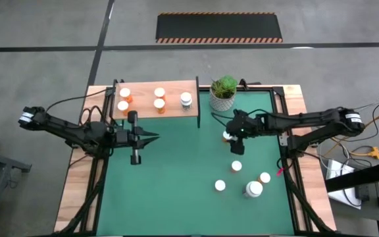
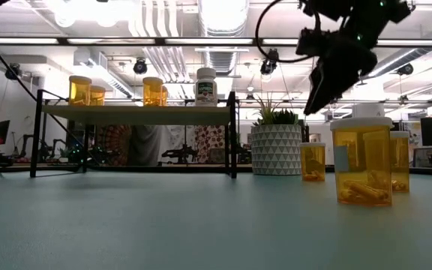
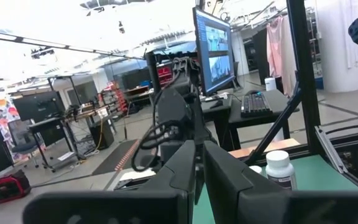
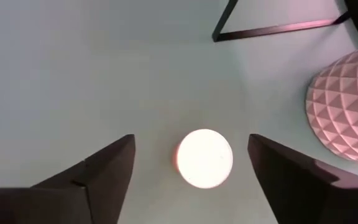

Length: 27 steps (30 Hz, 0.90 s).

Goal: Pick and place medicine bottles onto shelf by color
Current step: Put the orange pill bottle on the shelf aligned with the other orange pill bottle

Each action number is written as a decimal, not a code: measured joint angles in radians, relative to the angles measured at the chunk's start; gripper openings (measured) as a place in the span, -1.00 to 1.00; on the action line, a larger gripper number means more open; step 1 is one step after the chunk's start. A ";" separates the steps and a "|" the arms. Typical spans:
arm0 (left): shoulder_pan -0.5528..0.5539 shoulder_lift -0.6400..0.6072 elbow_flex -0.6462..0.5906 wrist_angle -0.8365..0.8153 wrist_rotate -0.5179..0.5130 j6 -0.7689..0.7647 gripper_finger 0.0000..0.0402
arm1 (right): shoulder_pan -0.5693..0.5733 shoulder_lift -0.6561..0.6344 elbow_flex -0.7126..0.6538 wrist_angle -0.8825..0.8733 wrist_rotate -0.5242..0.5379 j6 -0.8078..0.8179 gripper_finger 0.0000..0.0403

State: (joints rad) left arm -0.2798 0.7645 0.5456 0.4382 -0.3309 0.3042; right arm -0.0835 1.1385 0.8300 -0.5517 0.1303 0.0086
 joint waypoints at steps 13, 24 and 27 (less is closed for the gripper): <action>0.000 0.008 -0.003 0.000 0.000 0.021 -0.92 | -0.061 0.000 -0.191 0.213 0.004 0.035 0.64; 0.000 0.007 -0.012 0.004 0.000 0.023 -0.92 | -0.073 0.000 -0.296 0.384 -0.002 0.060 0.62; 0.000 0.007 -0.012 0.004 0.000 0.023 -0.92 | -0.073 0.000 -0.317 0.419 -0.002 0.075 0.62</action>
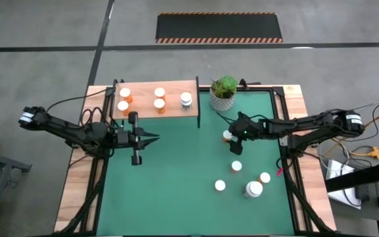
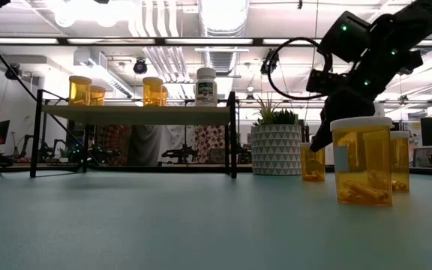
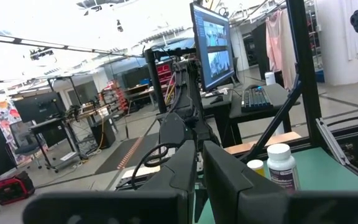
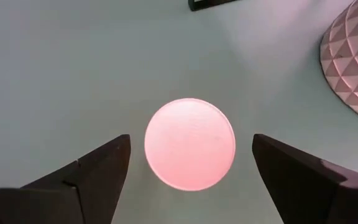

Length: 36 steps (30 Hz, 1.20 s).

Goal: Pick and place medicine bottles onto shelf by color
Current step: Put the orange pill bottle on the shelf aligned with the other orange pill bottle

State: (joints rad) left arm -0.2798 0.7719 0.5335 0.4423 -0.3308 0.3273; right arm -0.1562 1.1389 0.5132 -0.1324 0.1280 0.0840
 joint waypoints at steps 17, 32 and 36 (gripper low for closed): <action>0.000 0.000 0.000 -0.002 0.000 -0.001 -0.92 | 0.000 0.000 -0.025 0.044 0.001 0.004 0.46; 0.000 0.000 0.000 -0.003 0.000 -0.002 -0.92 | 0.001 0.000 -0.025 0.042 -0.032 0.013 -0.03; 0.000 -0.008 0.000 -0.009 0.000 0.001 -0.92 | 0.001 -0.006 0.022 -0.041 -0.046 0.032 0.02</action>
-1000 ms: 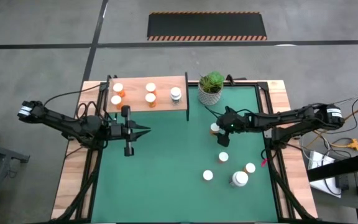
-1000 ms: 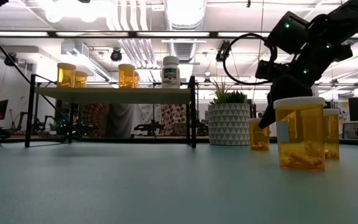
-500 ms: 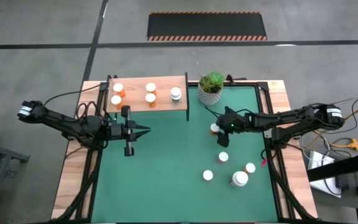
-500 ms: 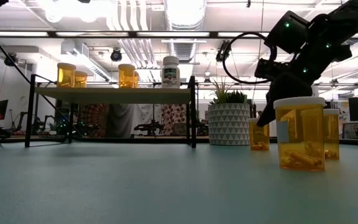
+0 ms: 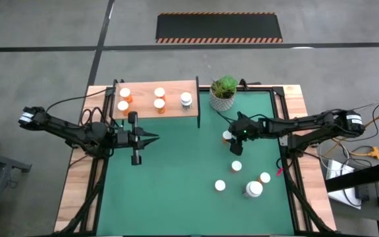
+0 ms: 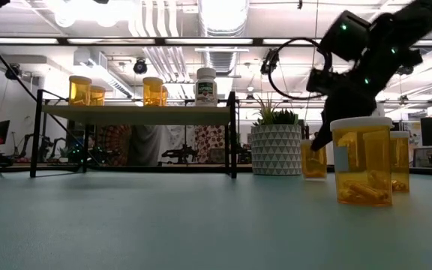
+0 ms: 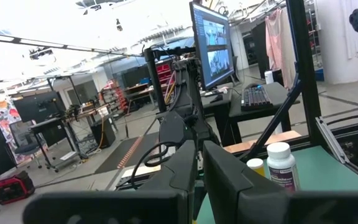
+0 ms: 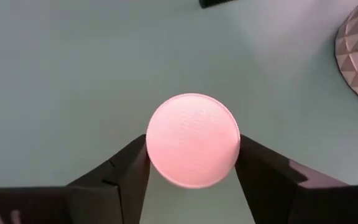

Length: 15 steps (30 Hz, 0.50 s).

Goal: Pick and place medicine bottles onto shelf by color
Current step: Put the orange pill bottle on the shelf aligned with the other orange pill bottle

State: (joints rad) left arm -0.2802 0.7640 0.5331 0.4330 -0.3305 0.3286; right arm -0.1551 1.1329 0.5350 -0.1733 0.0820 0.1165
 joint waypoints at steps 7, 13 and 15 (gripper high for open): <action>0.000 -0.055 -0.004 -0.027 -0.038 0.040 -0.92 | 0.036 -0.007 0.248 -0.385 -0.012 0.051 -0.01; 0.000 -0.129 -0.046 -0.030 -0.046 0.050 -0.92 | 0.117 -0.007 0.492 -0.602 -0.008 0.119 -0.02; 0.000 -0.158 -0.062 -0.032 -0.046 0.054 -0.92 | 0.146 -0.006 0.571 -0.632 -0.003 0.140 -0.02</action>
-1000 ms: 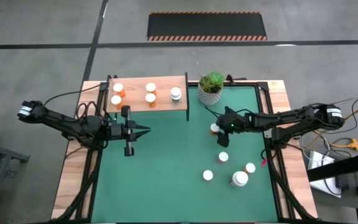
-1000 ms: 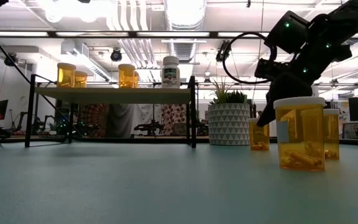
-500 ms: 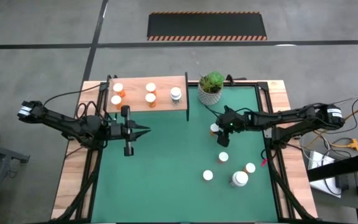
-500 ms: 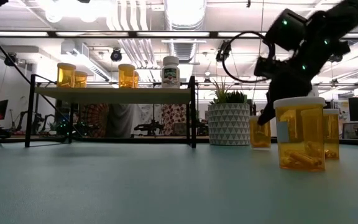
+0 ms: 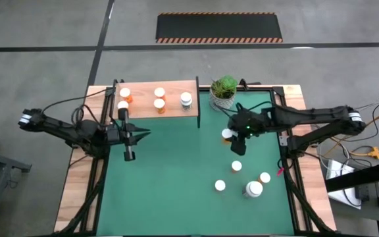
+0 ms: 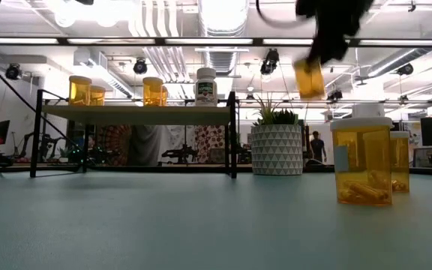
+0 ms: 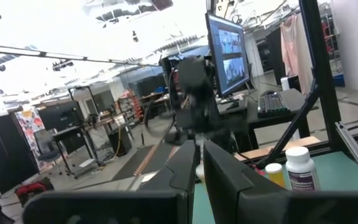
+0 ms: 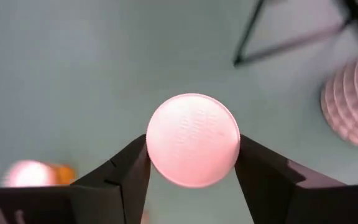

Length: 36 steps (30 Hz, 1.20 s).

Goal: Pick and place medicine bottles onto shelf by color
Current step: Put the orange pill bottle on the shelf aligned with the other orange pill bottle

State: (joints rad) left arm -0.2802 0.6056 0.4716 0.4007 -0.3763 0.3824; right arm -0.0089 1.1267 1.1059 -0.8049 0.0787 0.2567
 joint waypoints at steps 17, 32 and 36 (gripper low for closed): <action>0.000 -0.112 -0.068 0.009 0.000 -0.001 -0.92 | -0.045 0.373 0.732 -0.012 0.048 -0.240 -0.02; 0.000 -0.134 -0.070 0.001 0.000 0.018 -0.92 | -0.319 0.809 1.237 0.028 -0.225 -0.419 -0.02; 0.000 -0.142 -0.071 0.001 0.000 0.019 -0.92 | -0.402 0.861 1.240 0.090 -0.270 -0.415 -0.02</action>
State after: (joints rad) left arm -0.2801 0.4633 0.4005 0.4020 -0.3759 0.4011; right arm -0.4112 1.9873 2.3460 -0.7149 -0.1909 -0.1582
